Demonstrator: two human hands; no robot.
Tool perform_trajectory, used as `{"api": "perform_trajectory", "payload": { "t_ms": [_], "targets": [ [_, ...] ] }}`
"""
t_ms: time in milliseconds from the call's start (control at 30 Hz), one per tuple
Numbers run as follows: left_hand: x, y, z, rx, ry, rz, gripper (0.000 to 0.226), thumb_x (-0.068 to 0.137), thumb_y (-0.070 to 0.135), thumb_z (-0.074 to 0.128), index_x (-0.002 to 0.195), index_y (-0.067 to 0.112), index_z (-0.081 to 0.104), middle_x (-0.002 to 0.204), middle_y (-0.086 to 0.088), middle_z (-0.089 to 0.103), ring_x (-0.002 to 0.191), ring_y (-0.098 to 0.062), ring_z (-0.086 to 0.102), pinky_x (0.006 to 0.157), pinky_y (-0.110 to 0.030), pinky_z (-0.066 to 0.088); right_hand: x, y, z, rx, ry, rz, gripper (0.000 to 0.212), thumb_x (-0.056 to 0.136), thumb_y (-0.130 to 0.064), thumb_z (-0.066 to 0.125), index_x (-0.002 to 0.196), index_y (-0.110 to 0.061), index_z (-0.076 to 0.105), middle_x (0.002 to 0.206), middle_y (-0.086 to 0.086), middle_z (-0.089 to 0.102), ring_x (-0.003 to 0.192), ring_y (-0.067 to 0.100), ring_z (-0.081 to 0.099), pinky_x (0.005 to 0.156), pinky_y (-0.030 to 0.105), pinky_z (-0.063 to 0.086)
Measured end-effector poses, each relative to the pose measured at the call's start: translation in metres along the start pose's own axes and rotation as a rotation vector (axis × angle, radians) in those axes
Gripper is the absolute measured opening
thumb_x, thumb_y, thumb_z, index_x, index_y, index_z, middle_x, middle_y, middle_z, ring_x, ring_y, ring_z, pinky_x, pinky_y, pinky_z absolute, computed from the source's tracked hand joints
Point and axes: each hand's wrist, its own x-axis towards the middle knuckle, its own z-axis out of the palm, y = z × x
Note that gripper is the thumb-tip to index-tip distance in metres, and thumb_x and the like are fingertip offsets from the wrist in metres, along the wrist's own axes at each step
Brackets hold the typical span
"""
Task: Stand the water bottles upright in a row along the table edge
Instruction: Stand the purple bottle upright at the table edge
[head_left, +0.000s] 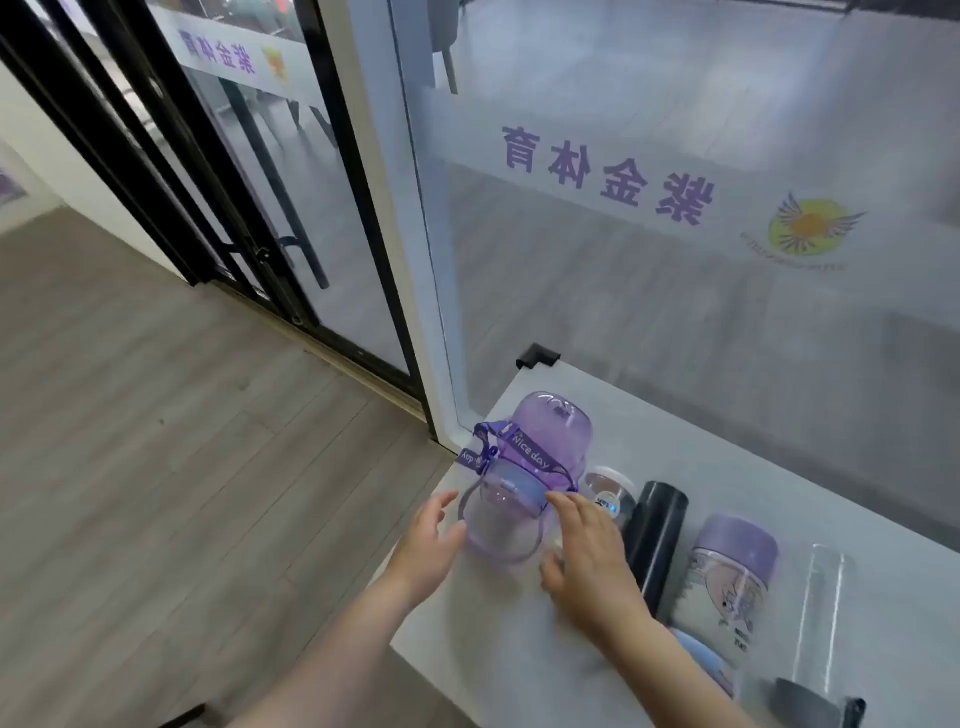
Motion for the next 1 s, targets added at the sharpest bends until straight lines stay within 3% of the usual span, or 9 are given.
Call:
{"api": "perform_trajectory", "payload": {
  "t_ms": [167, 267, 367, 533, 633, 800, 1000],
  "targets": [
    [0.034, 0.020, 0.007, -0.123, 0.001, -0.082, 0.042, 0.096, 0.020, 0.052, 0.137, 0.025, 0.042, 0.138, 0.010, 0.047, 0.126, -0.013, 0.044, 0.096, -0.023, 0.038, 0.033, 0.002, 0.011, -0.104, -0.002, -0.057, 0.065, 0.066, -0.021, 0.067, 0.127, -0.020, 0.046, 0.122, 0.014, 0.059, 0.107, 0.036, 0.058, 0.096, 0.046, 0.046],
    [0.043, 0.033, 0.009, -0.211, -0.046, -0.096, 0.030, 0.096, 0.018, 0.054, 0.122, 0.031, 0.045, 0.120, 0.018, 0.054, 0.116, -0.005, 0.051, 0.078, -0.008, 0.042, 0.039, 0.000, 0.014, -0.194, 0.062, -0.096, 0.067, 0.062, -0.019, 0.073, 0.125, -0.019, 0.048, 0.119, 0.013, 0.060, 0.104, 0.034, 0.059, 0.105, 0.048, 0.034],
    [0.056, 0.031, 0.009, -0.237, -0.094, -0.105, 0.033, 0.094, 0.023, 0.058, 0.123, 0.030, 0.046, 0.126, 0.007, 0.057, 0.116, -0.005, 0.054, 0.082, -0.012, 0.043, 0.044, -0.005, 0.018, -0.271, 0.088, -0.050, 0.066, 0.060, -0.025, 0.076, 0.122, -0.016, 0.052, 0.113, 0.012, 0.060, 0.108, 0.036, 0.056, 0.108, 0.052, 0.023],
    [0.073, 0.036, 0.000, -0.239, -0.211, -0.126, 0.040, 0.091, 0.030, 0.064, 0.126, 0.024, 0.047, 0.113, 0.006, 0.067, 0.097, 0.000, 0.064, 0.070, -0.008, 0.047, 0.046, -0.013, 0.029, -0.334, 0.066, 0.032, 0.087, 0.055, -0.040, 0.080, 0.128, -0.013, 0.041, 0.106, 0.016, 0.060, 0.110, 0.038, 0.053, 0.108, 0.056, 0.023],
    [0.085, 0.033, -0.007, -0.194, -0.337, -0.134, 0.052, 0.080, 0.044, 0.069, 0.125, 0.030, 0.048, 0.114, 0.003, 0.070, 0.100, -0.009, 0.067, 0.084, -0.023, 0.052, 0.048, -0.024, 0.036, -0.346, 0.046, 0.096, 0.090, 0.055, -0.042, 0.079, 0.129, -0.010, 0.039, 0.110, 0.017, 0.060, 0.111, 0.038, 0.056, 0.109, 0.055, 0.022],
    [0.102, 0.036, -0.019, -0.109, -0.486, -0.152, 0.041, 0.085, 0.038, 0.069, 0.121, 0.029, 0.049, 0.102, 0.001, 0.070, 0.085, -0.016, 0.066, 0.072, -0.028, 0.052, 0.057, -0.044, 0.045, -0.366, 0.097, 0.216, 0.087, 0.055, -0.044, 0.082, 0.123, -0.009, 0.041, 0.102, 0.017, 0.062, 0.102, 0.039, 0.061, 0.107, 0.052, 0.023],
    [0.111, 0.054, -0.042, -0.064, -0.557, -0.132, 0.031, 0.088, 0.036, 0.065, 0.111, 0.017, 0.057, 0.087, 0.000, 0.068, 0.073, -0.018, 0.064, 0.069, -0.029, 0.052, 0.065, -0.052, 0.044, -0.348, 0.173, 0.203, 0.078, 0.065, -0.053, 0.071, 0.125, -0.013, 0.042, 0.098, 0.009, 0.058, 0.096, 0.033, 0.060, 0.110, 0.049, 0.022]
  ]
}}
